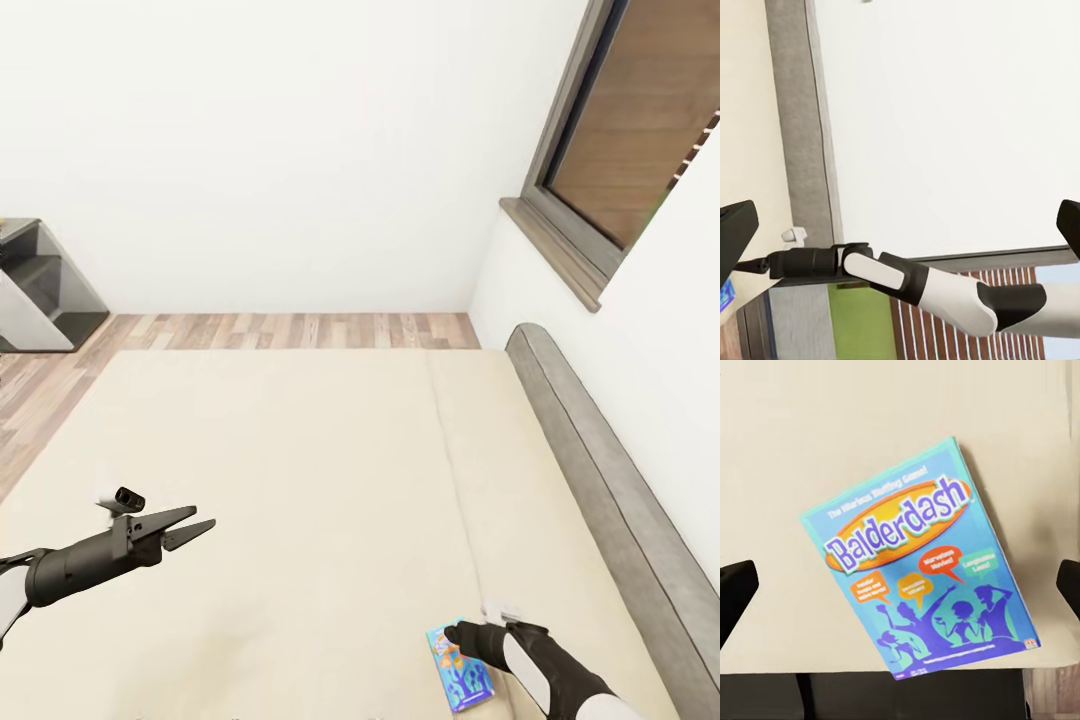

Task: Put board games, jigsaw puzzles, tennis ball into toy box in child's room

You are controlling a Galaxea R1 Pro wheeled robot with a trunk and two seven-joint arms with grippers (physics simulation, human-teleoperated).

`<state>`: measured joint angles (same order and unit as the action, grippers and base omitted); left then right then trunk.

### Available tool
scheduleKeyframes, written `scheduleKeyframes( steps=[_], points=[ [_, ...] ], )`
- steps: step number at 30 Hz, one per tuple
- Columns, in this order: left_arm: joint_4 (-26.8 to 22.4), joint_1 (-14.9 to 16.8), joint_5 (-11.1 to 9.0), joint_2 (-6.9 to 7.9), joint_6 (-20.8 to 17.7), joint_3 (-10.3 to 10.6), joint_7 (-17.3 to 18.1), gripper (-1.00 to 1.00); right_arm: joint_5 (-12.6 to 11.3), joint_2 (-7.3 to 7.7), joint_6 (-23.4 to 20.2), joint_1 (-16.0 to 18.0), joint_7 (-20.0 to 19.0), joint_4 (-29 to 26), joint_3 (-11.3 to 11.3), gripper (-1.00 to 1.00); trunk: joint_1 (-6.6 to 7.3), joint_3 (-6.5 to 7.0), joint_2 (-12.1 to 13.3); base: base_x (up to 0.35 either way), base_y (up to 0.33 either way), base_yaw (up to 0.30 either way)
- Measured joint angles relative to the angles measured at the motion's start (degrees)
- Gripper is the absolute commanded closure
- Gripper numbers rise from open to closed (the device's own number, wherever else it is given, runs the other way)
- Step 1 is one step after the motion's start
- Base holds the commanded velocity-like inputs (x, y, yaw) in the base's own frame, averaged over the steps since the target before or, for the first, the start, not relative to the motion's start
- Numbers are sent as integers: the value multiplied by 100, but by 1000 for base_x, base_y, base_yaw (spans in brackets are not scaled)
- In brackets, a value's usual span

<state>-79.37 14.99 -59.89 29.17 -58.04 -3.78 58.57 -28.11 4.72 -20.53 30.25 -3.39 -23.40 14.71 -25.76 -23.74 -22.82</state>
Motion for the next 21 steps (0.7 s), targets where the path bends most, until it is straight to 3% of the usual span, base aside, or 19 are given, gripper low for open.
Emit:
scheduleKeyframes(
  steps=[8,21],
  points=[
    [0,0,-4,-6,0,0,-10,-100,242,2,19,71,1,-5,-6,-100,0,-74,0,0,0,74],
    [0,-1,3,-4,0,0,-35,-100,319,-35,51,211,1,7,-6,-100,0,-194,0,0,0,75]
  ],
)
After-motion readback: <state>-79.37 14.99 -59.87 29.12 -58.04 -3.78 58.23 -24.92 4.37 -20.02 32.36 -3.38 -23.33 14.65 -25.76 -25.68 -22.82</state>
